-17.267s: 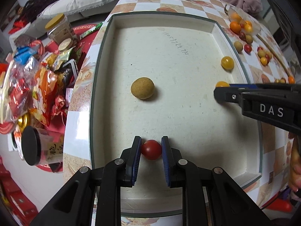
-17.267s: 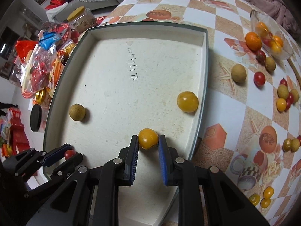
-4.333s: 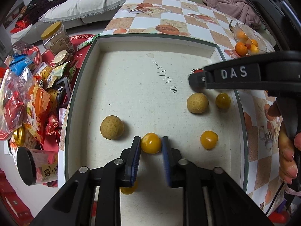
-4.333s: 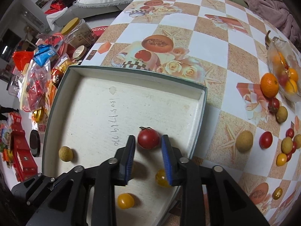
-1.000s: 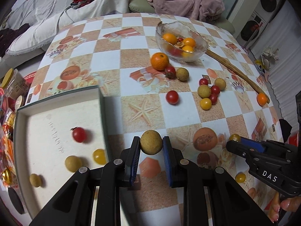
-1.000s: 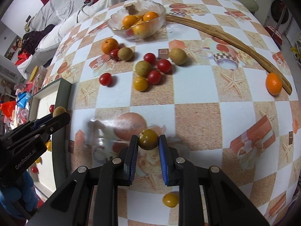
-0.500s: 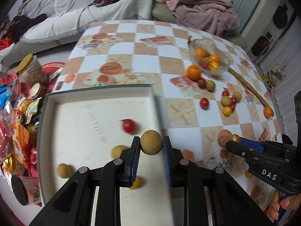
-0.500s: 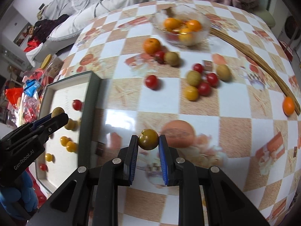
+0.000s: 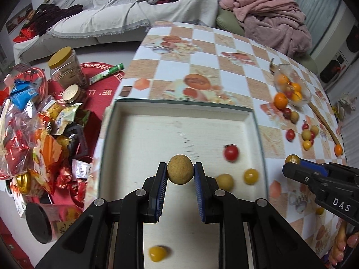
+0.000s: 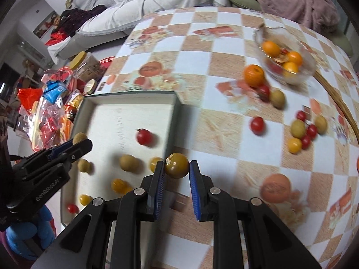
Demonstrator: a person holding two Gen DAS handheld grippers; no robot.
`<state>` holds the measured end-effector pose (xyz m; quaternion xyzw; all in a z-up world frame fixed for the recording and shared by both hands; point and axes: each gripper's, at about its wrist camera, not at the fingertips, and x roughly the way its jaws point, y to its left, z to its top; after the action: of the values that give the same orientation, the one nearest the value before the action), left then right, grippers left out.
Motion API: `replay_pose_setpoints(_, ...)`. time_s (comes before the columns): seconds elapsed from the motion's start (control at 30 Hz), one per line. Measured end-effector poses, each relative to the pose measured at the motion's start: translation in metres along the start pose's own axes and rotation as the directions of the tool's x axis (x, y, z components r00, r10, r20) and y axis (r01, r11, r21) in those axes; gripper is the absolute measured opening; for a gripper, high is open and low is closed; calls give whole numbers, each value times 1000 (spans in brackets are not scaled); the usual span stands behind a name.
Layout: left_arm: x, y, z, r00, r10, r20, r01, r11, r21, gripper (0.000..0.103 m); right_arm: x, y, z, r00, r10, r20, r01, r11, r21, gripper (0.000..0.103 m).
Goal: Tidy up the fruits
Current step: 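Carry both fruits over the white tray and open both tools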
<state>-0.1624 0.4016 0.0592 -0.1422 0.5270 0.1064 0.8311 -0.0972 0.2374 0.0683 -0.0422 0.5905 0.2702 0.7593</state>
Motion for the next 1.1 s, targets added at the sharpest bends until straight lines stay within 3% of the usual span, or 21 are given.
replay_pose_setpoints(0.43, 8, 18, 6, 1000, 0, -10, 0, 1000, -3, 25, 16, 32, 23, 1000, 14, -13, -14, 999, -46, 24)
replay_pose_setpoints(1.1, 18, 23, 17, 1000, 0, -19, 0, 1000, 11, 25, 25, 43, 35, 1000, 12, -24, -14, 997, -72, 24)
